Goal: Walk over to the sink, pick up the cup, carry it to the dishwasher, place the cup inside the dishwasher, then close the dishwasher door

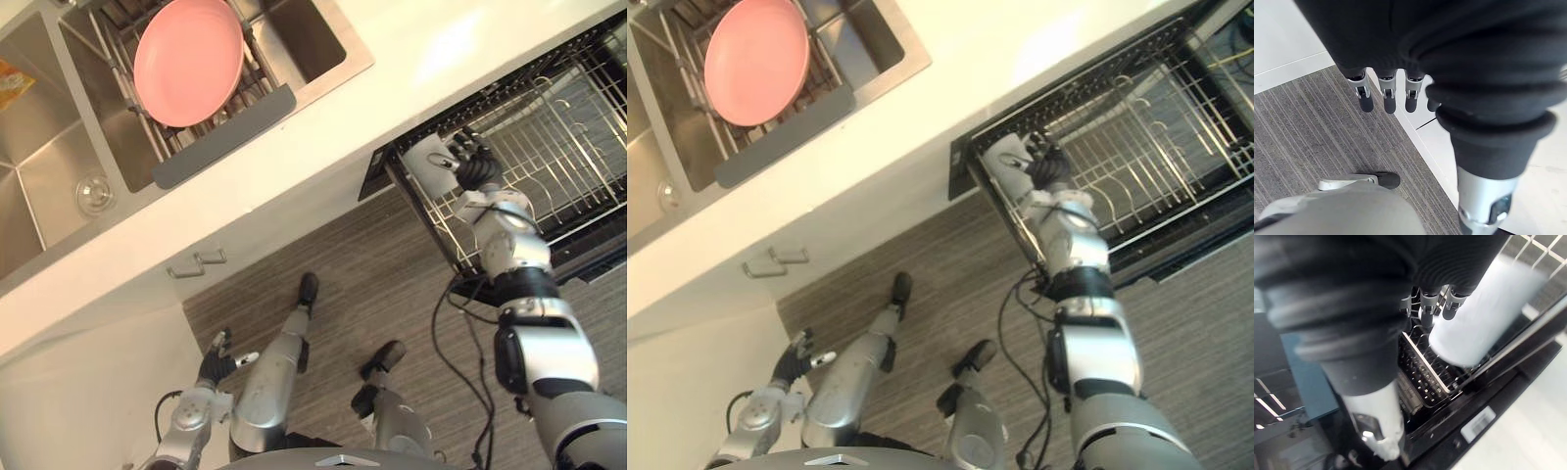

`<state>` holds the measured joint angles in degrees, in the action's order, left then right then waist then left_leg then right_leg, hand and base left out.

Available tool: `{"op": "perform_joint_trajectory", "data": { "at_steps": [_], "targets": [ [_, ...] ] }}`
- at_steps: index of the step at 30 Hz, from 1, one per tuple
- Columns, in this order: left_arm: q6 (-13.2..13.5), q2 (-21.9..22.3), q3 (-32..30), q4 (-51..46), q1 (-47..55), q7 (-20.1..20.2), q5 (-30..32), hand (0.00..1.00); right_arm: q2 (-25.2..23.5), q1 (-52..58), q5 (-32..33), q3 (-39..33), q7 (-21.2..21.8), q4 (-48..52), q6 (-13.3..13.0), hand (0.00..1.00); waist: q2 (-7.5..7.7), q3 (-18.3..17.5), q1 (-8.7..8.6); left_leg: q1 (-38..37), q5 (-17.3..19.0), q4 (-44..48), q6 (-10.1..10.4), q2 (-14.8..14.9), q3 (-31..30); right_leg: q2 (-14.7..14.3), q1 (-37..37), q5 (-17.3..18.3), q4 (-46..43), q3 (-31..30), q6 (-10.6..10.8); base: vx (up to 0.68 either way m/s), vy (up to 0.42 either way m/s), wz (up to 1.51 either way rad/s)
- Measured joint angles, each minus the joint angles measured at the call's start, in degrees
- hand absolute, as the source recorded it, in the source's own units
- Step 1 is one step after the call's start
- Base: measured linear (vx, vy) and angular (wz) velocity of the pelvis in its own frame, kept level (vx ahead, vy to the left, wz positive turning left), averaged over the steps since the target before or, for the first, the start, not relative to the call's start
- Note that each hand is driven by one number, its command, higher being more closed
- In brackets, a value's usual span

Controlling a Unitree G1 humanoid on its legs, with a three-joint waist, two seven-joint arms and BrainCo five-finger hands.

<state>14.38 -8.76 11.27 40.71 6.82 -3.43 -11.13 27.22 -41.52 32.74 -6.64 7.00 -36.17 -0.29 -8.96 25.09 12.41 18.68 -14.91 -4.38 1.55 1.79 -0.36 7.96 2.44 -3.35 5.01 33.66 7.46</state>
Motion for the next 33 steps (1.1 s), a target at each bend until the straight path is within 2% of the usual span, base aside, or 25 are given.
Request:
{"op": "perform_joint_trajectory", "data": {
  "at_steps": [2,4,7,10,13,16,20,22,23,24,26,27,28,29,31,32,33],
  "targets": [
    [0.3,0.04,-0.28,1.66,0.3,-0.05,0.0,0.0,-2.63,3.83,1.12,-1.52,0.01,5.36,-1.28,0.0,0.36,-0.18,-0.4,-1.08,0.61,-0.01,-0.41,-0.01,0.23,0.03,-1.03,0.03,-0.09,-0.08,0.07,0.0,0.006,-0.02],
    [0.65,0.3,-2.24,2.89,1.76,0.0,0.01,0.0,-5.88,7.49,0.81,-1.87,-0.03,10.41,-2.12,0.0,1.74,-0.93,-1.14,-1.93,1.33,-0.02,-0.12,-0.03,0.51,0.08,-1.8,0.13,-0.26,-0.22,0.18,0.03,-0.002,-0.04],
    [1.67,0.52,-5.61,6.14,3.98,-0.08,0.02,0.0,-12.66,15.88,-0.42,-2.64,-0.21,20.23,-4.33,0.0,5.05,-4.22,-2.11,-3.3,2.25,-0.02,-0.14,-0.07,0.77,0.14,-3.13,0.73,-0.35,-0.32,0.43,0.06,-0.025,-0.02],
    [2.57,1.0,-8.46,8.07,6.14,-0.32,0.11,0.0,-18.69,23.63,-2.81,-2.28,-0.55,28.99,-7.13,0.0,7.38,-7.11,-2.76,-5.94,3.26,-0.02,-0.15,-0.3,1.21,0.39,-5.78,1.92,-0.36,-0.25,0.71,0.08,-0.036,0.0],
    [3.35,2.25,-10.86,9.53,8.26,-1.68,0.15,0.0,-21.53,28.27,-3.1,-0.25,-0.8,34.14,-9.86,0.0,8.23,-10.48,-3.31,-7.49,3.86,-0.03,0.03,-0.34,1.22,0.4,-7.3,2.72,-0.38,-0.06,0.81,0.07,-0.035,0.01],
    [3.66,3.35,-12.96,9.92,9.55,-2.64,0.17,0.0,-22.63,29.68,-4.11,2.02,-0.7,37.83,-11.89,0.0,8.2,-11.98,-3.38,-9.29,4.17,-0.02,0.3,-0.45,0.52,0.29,-9.34,3.47,-0.4,0.48,0.87,0.04,-0.037,0.09],
    [3.77,6.09,-18.29,10.17,12.37,-2.49,0.24,0.0,-23.54,28.42,-6.98,4.63,-0.56,40.13,-15.68,0.0,8.2,-13.87,-3.18,-11.87,4.29,0.0,0.47,-1.54,-1.94,0.57,-13.53,4.88,-0.74,4.15,1.53,0.02,-0.025,0.35],
    [3.92,6.62,-19.46,10.63,13.65,-2.21,0.26,0.0,-24.12,27.56,-7.31,4.64,-0.56,40.13,-16.27,0.0,8.24,-14.58,-3.01,-12.62,4.39,0.0,0.42,-2.32,-3.19,1.13,-14.92,5.76,-1.66,5.93,1.9,0.01,0.012,0.49],
    [3.98,7.0,-20.51,11.8,14.44,-1.99,0.23,0.0,-24.38,27.12,-7.3,4.61,-0.56,40.15,-16.97,0.0,8.35,-14.94,-2.95,-12.52,6.3,0.84,-1.21,-2.47,-0.15,1.97,-16.44,6.46,-2.57,7.77,2.38,-0.02,0.095,0.92],
    [3.95,6.96,-21.79,13.16,14.75,-1.15,0.63,0.0,-24.22,27.12,-7.26,3.95,-0.84,40.36,-17.56,0.0,9.13,-15.09,-3.35,-11.86,9.57,4.79,-3.82,-1.42,10.65,3.1,-18.82,6.72,-2.55,11.15,3.16,-0.01,0.113,1.01],
    [3.7,7.15,-22.42,14.36,15.3,-0.96,2.76,0.0,-21.82,27.12,-7.24,3.26,-1.42,40.45,-18.43,0.0,9.87,-16.01,-3.79,-10.92,11.26,11.04,-4.22,0.74,22.87,4.44,-21.59,6.96,-2.76,15.52,5.1,0.01,0.111,1.27],
    [3.61,7.58,-22.5,14.45,15.62,-0.75,3.99,0.0,-19.92,26.82,-7.22,2.96,-1.51,41.09,-18.72,0.0,9.26,-17.28,-3.14,-9.75,12.68,13.24,-4.83,-0.2,23.14,5.7,-22.06,6.88,-3.42,17.03,5.46,0.04,0.146,1.02],
    [3.59,7.95,-22.53,14.46,15.86,-0.75,4.26,0.0,-19.35,26.38,-7.17,2.73,-1.41,41.77,-18.73,0.0,9.2,-17.38,-3.07,-9.31,13.77,13.67,-4.71,-0.77,22.54,6.3,-22.0,6.85,-4.18,17.44,5.43,0.05,0.196,0.65],
    [3.26,8.55,-22.92,15.11,16.03,-0.82,4.66,0.0,-19.27,25.88,-6.64,2.3,-0.66,43.51,-19.43,0.0,9.03,-17.45,-3.43,-8.94,15.24,14.05,-5.84,-1.45,22.45,8.07,-21.02,6.8,-8.11,17.54,5.33,0.08,0.248,0.46],
    [2.54,9.18,-22.87,16.37,16.1,-1.04,5.51,0.0,-19.45,25.81,-4.73,0.63,0.21,45.7,-20.11,0.0,7.9,-17.85,-4.02,-10.9,15.56,11.31,-6.38,-2.23,22.39,12.99,-17.27,6.08,-20.46,14.81,3.46,0.1,0.256,0.27],
    [2.11,9.18,-22.84,16.55,16.41,-1.29,6.83,0.0,-19.4,26.2,-2.99,-0.54,0.56,47.31,-20.3,0.0,7.46,-17.96,-4.74,-13.68,15.62,8.54,-6.51,-2.85,21.82,16.69,-13.44,4.4,-31.86,9.52,-3.75,0.15,0.245,0.2],
    [1.92,8.65,-22.59,16.48,16.05,-1.73,8.07,0.0,-19.45,27.53,-1.51,-1.96,0.54,49.38,-21.05,0.0,7.93,-17.41,-5.95,-16.34,15.72,7.18,-6.72,-3.52,19.05,18.26,-8.78,2.39,-43.19,1.63,-9.61,0.17,0.208,0.36]
  ]
}}
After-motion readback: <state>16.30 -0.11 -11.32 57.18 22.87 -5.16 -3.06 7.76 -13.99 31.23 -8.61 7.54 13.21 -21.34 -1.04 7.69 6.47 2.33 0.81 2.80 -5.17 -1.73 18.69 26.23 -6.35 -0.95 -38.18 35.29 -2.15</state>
